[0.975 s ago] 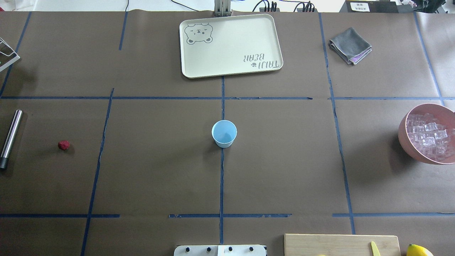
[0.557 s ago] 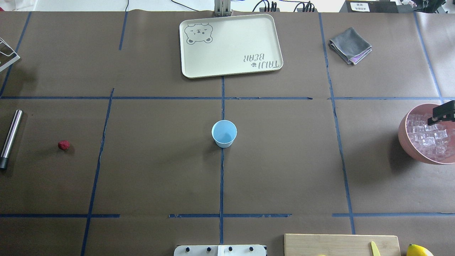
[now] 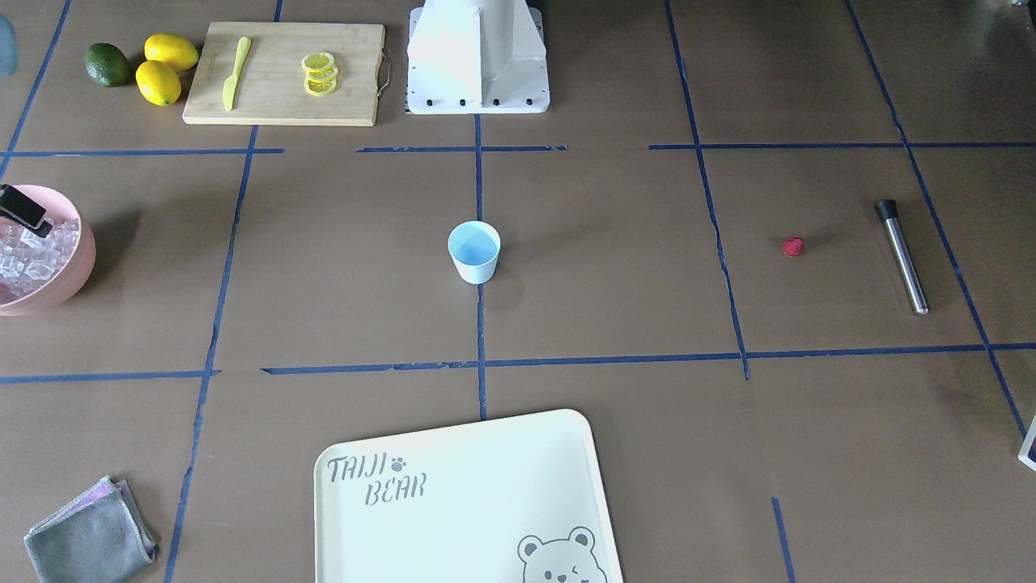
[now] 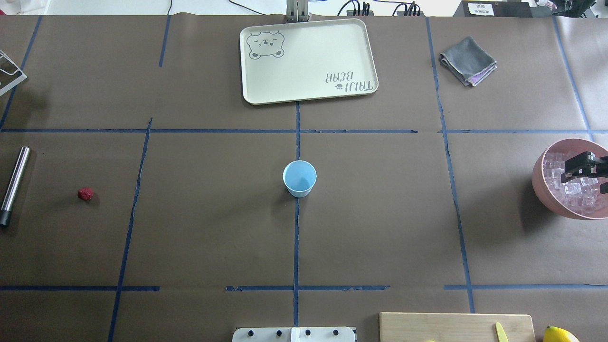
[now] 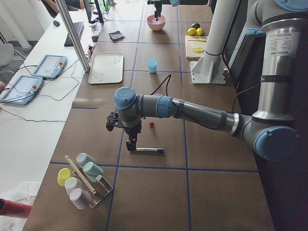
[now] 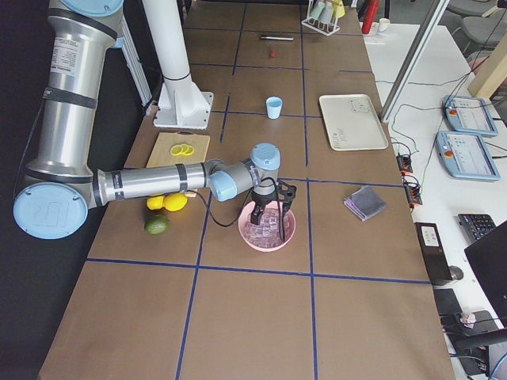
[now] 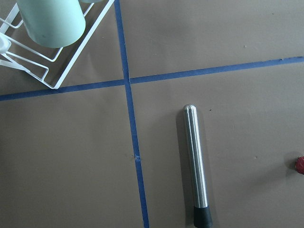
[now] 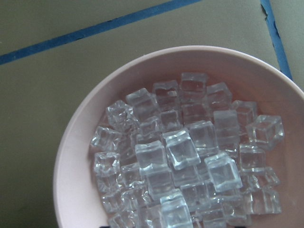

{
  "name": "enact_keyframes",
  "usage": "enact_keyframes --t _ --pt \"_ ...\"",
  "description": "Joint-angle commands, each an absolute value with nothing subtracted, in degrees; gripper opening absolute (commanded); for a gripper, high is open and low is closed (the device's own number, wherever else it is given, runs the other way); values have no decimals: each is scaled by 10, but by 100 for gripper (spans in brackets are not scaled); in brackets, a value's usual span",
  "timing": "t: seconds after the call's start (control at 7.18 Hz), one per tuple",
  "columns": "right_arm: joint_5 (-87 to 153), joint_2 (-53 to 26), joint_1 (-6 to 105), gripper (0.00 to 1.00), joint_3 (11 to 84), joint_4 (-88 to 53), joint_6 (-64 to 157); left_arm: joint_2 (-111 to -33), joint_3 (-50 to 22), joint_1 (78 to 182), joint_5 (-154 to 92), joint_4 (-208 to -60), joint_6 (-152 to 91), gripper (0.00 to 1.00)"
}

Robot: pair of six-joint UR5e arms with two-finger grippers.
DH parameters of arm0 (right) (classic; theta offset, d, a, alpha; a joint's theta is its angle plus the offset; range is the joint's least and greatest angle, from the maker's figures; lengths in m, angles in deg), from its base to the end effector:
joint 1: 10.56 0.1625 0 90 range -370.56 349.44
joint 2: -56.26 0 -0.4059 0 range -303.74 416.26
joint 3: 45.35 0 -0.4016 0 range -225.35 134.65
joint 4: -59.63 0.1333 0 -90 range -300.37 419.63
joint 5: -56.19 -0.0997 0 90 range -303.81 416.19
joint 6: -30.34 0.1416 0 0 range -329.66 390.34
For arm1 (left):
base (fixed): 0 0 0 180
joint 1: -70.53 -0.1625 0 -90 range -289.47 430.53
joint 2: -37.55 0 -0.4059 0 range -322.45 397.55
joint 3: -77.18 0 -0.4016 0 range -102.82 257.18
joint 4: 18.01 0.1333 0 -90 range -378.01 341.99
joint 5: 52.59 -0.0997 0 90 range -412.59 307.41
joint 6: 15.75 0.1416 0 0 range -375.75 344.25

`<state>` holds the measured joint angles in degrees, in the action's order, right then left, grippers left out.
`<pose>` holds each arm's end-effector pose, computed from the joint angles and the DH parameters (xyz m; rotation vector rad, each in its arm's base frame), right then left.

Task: Mash ice and strawberries in cup
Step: 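Lower the right gripper into the pink bowl and grasp an ice cube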

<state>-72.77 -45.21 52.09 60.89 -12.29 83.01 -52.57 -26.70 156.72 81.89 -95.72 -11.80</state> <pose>-0.1693 -0.4237 0.5896 -0.1381 -0.7623 0.2841 -0.0012 -0.4944 0.5693 0.0293 0.7769 0.1401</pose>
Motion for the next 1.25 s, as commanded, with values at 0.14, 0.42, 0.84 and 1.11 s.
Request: enact_keyframes --t 0.14,0.42,0.84,1.11 --pt "-709 -451 496 74 602 -124 830 -526 -268 1568 819 -960 -118 100" --pt "-709 -451 496 39 599 -123 830 -525 -268 1568 819 -961 -118 100" --pt "-709 -445 496 1 599 -124 827 -526 -268 1567 819 -961 -118 100" --pt "-714 -453 503 0 660 -124 826 -525 -268 1567 819 -961 -118 100"
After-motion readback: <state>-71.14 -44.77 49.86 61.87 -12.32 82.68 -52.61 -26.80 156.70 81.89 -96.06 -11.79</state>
